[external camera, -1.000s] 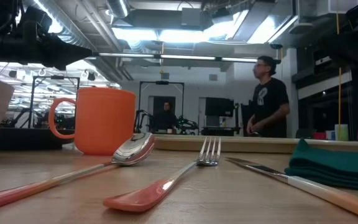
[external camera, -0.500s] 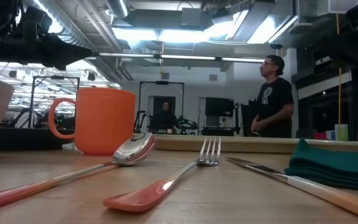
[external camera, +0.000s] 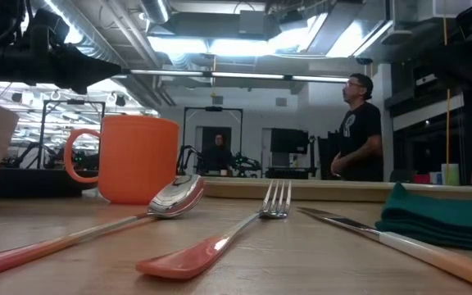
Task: Set up tray
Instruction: Put the orange cup on the top left of the serving tray
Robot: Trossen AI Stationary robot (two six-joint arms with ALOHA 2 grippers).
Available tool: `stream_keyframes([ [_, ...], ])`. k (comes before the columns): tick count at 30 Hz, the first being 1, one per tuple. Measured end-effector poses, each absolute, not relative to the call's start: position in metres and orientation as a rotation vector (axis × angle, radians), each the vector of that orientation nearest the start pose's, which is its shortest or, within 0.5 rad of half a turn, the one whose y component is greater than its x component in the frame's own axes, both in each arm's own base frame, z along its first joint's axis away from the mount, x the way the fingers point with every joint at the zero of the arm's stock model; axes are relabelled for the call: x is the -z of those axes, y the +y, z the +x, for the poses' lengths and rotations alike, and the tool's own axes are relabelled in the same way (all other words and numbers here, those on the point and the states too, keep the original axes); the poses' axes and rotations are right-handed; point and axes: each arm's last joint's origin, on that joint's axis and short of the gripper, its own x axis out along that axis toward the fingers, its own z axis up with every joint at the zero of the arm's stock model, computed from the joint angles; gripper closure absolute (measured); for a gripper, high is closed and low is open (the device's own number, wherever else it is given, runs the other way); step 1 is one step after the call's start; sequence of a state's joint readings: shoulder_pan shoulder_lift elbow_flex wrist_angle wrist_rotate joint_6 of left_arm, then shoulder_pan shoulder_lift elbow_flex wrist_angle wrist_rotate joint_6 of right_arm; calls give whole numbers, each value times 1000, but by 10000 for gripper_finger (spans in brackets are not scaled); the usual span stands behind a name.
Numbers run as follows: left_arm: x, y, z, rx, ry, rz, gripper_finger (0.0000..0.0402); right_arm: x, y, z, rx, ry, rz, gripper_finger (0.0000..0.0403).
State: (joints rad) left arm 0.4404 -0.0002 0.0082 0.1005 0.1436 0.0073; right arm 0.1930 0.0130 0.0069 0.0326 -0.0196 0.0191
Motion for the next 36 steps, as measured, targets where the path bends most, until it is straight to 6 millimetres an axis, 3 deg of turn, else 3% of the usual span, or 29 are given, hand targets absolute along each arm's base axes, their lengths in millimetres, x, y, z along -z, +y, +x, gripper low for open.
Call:
stream_keyframes([
  [28,-178,35,89,-235,-121,-17,400,-167,15,99,-44,5,78,391],
  [36,-188,38,92,-260,-91,-66,400,-201,12,105,88,13,48,391],
])
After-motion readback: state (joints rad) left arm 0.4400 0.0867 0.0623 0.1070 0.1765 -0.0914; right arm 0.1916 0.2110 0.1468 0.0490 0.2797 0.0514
